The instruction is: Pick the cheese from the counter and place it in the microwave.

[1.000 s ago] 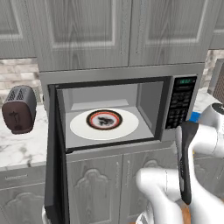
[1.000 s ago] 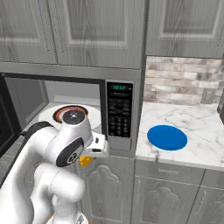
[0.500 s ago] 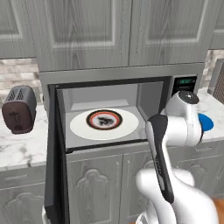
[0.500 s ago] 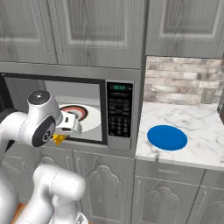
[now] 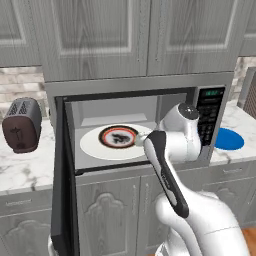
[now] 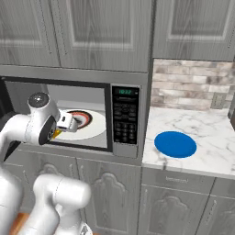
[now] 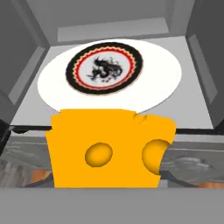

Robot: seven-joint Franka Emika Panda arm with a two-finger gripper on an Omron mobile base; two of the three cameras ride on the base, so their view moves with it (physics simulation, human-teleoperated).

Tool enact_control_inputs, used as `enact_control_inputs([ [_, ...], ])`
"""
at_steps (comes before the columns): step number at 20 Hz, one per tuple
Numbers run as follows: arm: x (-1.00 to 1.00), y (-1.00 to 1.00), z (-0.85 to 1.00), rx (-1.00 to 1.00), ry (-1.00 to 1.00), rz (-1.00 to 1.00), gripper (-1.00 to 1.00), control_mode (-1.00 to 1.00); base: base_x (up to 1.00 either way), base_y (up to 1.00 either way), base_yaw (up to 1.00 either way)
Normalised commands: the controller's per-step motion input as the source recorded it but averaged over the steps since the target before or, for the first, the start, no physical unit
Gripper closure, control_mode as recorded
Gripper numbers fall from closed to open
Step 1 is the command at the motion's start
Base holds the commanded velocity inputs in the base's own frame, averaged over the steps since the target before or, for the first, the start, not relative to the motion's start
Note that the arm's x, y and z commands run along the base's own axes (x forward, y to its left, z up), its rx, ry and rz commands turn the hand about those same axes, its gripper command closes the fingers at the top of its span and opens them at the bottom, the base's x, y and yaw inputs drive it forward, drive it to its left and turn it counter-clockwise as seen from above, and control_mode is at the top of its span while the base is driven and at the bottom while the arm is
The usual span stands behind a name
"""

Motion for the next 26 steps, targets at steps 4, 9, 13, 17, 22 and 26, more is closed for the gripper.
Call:
enact_control_inputs([
  [4,0.77,0.52,-0.02,0.04,0.00,-0.03,1.00,-1.00,0.00,0.00,0.00],
  [9,0.66,0.48,-0.10,0.01,-0.09,-0.02,1.00,-1.00,0.00,0.00,0.00],
  [13,0.58,0.18,-0.29,0.04,-0.14,0.00,1.00,-1.00,0.00,0.00,0.00],
  [17,0.61,0.16,-0.07,0.02,-0.12,0.00,1.00,-1.00,0.00,0.00,0.00],
  [22,0.51,0.02,-0.10,0.00,-0.02,-0.01,1.00,-1.00,0.00,0.00,0.00],
  [26,0.33,0.00,-0.27,0.00,0.00,-0.02,1.00,-1.00,0.00,0.00,0.00],
])
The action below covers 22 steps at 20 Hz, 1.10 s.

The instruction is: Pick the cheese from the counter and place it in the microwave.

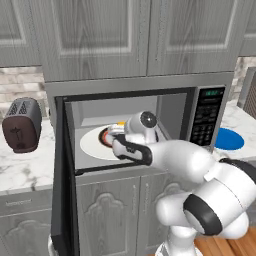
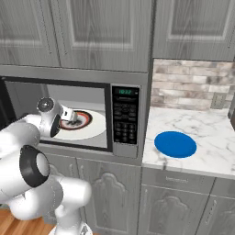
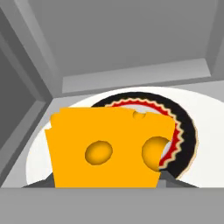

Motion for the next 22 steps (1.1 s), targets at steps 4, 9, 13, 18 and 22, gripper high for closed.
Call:
enact_control_inputs([
  [4,0.26,0.00,-0.23,0.00,0.00,-0.02,1.00,-1.00,0.00,0.00,0.00],
  [9,0.14,0.00,-0.23,0.00,0.00,-0.03,1.00,-1.00,0.00,0.00,0.00],
  [13,0.23,0.00,-0.13,0.00,0.00,-0.03,1.00,-1.00,0.00,0.00,0.00],
  [18,0.25,0.00,-0.12,0.00,0.00,-0.02,1.00,-1.00,0.00,0.00,0.00],
  [22,0.15,0.00,-0.22,0.00,0.00,-0.01,1.00,-1.00,0.00,0.00,0.00],
])
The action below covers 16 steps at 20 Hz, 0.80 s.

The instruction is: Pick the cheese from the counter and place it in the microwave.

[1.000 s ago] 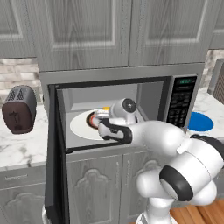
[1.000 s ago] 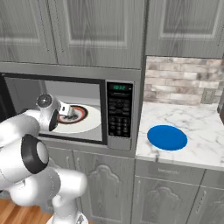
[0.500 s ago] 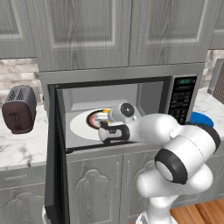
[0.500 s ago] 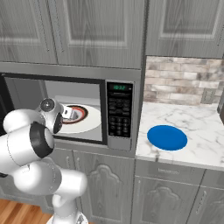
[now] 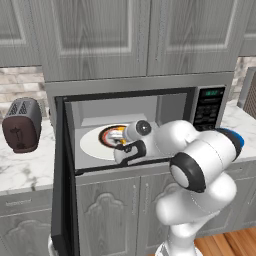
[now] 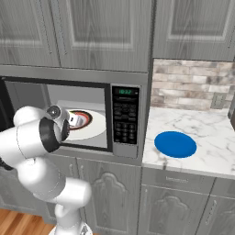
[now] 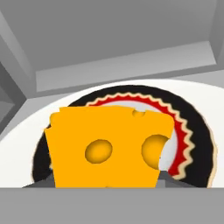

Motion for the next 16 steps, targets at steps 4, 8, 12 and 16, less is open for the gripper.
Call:
enact_control_inputs([
  [4,0.09,0.00,-0.14,0.00,0.00,-0.01,-1.00,-1.00,0.00,0.00,0.00],
  [8,0.34,0.00,-0.01,0.00,0.00,-0.02,-1.00,-1.00,0.00,0.00,0.00],
  [12,0.33,0.00,0.00,0.00,0.00,-0.02,-1.00,-1.00,0.00,0.00,0.00],
  [16,0.20,0.00,0.00,0.00,0.00,-0.01,-1.00,-1.00,0.00,0.00,0.00],
])
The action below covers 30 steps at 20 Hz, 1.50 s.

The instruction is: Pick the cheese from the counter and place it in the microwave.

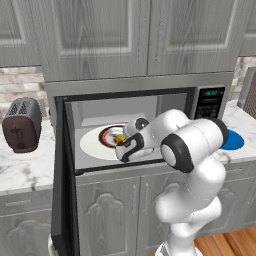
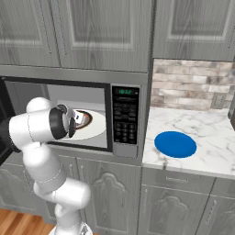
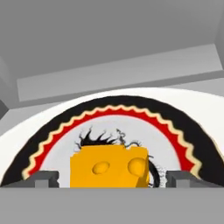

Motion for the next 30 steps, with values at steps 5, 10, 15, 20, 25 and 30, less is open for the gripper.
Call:
enact_control_inputs([
  [5,-0.31,0.00,0.00,0.00,0.00,0.00,-1.00,-1.00,0.00,0.00,0.00],
  [10,-0.98,0.00,0.15,0.00,-0.03,-0.02,-1.00,-1.00,0.00,0.00,0.00],
  [15,-0.89,0.00,0.86,0.00,-0.13,-0.03,-1.00,-1.00,0.00,0.00,0.00],
  [20,-0.84,0.00,1.00,0.03,0.10,-0.02,-1.00,-1.00,0.00,0.00,0.00],
  [25,-0.77,0.00,1.00,0.01,0.30,0.00,-1.00,-1.00,0.00,0.00,0.00],
  [30,-0.93,-0.13,0.95,0.00,0.42,0.00,-1.00,-1.00,0.00,0.00,0.00],
])
